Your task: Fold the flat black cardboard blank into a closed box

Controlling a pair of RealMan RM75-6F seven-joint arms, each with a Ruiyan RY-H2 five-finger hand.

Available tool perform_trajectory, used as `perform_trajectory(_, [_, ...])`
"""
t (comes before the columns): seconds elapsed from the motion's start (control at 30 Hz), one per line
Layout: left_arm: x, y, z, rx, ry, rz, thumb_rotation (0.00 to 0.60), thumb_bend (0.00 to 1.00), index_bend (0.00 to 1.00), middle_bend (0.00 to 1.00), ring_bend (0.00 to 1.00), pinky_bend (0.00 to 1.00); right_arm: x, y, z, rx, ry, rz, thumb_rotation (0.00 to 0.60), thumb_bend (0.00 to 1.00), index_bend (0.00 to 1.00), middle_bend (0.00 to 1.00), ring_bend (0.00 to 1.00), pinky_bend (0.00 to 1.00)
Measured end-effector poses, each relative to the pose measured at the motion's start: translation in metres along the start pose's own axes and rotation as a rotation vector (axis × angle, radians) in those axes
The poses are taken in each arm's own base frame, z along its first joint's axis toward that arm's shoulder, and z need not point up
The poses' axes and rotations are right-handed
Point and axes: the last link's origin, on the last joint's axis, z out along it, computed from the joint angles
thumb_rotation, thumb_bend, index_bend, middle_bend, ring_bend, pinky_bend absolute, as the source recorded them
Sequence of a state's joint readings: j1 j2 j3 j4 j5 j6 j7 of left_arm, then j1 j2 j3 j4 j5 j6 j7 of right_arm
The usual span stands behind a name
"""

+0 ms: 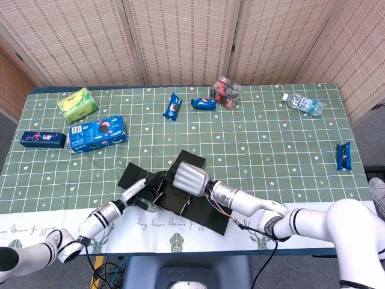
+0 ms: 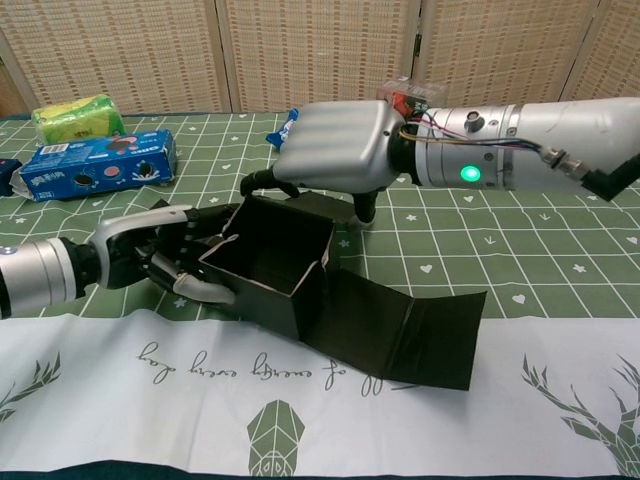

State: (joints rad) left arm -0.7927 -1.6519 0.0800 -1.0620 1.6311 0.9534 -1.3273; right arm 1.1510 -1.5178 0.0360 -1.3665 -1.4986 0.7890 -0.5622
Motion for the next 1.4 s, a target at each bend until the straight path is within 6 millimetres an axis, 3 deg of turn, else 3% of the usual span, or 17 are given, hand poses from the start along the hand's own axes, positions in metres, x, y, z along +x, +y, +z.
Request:
perform_trajectory(0.63, [-0.003, 0.000, 0.003, 0.011, -0.018, -0.065, 0.600, 0.17, 0.15, 0.10, 0.48, 0.46, 0.000, 0.002, 0.000, -0.015, 0.045, -0.026, 0.600, 0.42, 0.31, 0.36, 0.64, 0.69])
perform_trajectory(0.73, [-0.002, 0.000, 0.003, 0.008, -0.012, -0.054, 0.600, 0.17, 0.16, 0.12, 0.48, 0.46, 0.001, 0.003, -0.002, -0.029, 0.056, -0.006, 0.600, 0.42, 0.30, 0.32, 0.64, 0.69])
perform_trajectory(0.8, [-0.002, -0.001, 0.002, 0.008, -0.006, -0.047, 0.600, 0.17, 0.17, 0.12, 0.48, 0.46, 0.001, 0.003, -0.005, -0.037, 0.062, 0.012, 0.600, 0.41, 0.26, 0.28, 0.64, 0.69])
perform_trajectory(0.9, [-0.002, 0.000, 0.001, 0.006, 0.001, -0.034, 0.600, 0.17, 0.17, 0.13, 0.48, 0.46, 0.002, 0.002, -0.010, -0.052, 0.064, 0.055, 0.600, 0.34, 0.10, 0.21, 0.64, 0.69])
perform_trajectory(1.0, [-0.002, 0.001, -0.001, 0.004, 0.005, -0.028, 0.600, 0.17, 0.17, 0.13, 0.48, 0.46, 0.003, -0.001, -0.017, -0.068, 0.063, 0.121, 0.600, 0.30, 0.00, 0.17, 0.64, 0.69])
perform_trajectory(1.4, [-0.002, 0.006, -0.005, 0.018, 0.020, -0.006, 0.600, 0.17, 0.17, 0.13, 0.48, 0.46, 0.001, -0.006, -0.043, -0.157, 0.049, 0.398, 0.600, 0.28, 0.00, 0.09, 0.63, 0.68])
